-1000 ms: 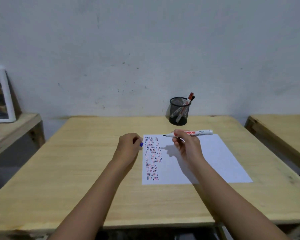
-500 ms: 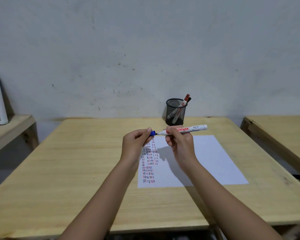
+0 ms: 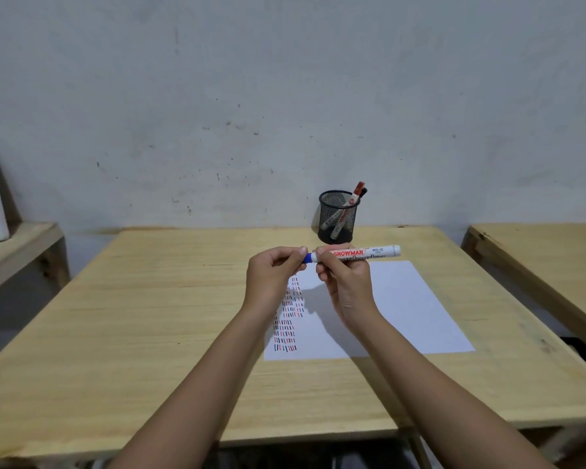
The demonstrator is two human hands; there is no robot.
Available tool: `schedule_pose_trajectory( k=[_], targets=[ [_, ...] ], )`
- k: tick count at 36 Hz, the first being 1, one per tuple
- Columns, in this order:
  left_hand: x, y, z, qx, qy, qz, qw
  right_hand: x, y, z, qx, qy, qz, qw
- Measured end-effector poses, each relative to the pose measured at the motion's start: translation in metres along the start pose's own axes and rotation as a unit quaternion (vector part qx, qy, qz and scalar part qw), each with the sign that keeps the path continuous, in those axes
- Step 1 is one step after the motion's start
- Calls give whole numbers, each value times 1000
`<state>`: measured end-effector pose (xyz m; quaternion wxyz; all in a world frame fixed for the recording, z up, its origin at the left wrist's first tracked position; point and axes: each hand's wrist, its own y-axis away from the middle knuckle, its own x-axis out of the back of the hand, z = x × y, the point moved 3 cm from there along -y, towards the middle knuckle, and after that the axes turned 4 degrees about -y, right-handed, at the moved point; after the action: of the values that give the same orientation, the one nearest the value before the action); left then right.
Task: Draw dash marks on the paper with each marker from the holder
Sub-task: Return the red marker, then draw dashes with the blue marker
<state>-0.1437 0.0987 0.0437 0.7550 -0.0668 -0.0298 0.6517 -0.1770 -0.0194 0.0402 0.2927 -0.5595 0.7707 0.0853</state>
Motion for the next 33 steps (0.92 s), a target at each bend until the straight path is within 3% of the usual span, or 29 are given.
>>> schedule_pose_trajectory(
  k=[6,11,17,23,26,33],
  targets=[
    [8,-3,6,-8,-19,-22,1000,4,-1,-8,-70,3,-30,997],
    [23,-6,17,-19,-4,9,1000,19,-6,-21,-95,-38,7,995],
    [30,-6,34,-36,1,19,999,29,1,-34,-93,143,-101,980],
    [16,-3,56,-79,-77,-38,993,15,9,-46,-54,395,-209,893],
    [4,0,67,-102,-134,-66,984,8,13,-50,-38,440,-237,865],
    [-18,-2,84,-150,-194,-96,965,8,9,-62,-6,450,-212,868]
  ],
)
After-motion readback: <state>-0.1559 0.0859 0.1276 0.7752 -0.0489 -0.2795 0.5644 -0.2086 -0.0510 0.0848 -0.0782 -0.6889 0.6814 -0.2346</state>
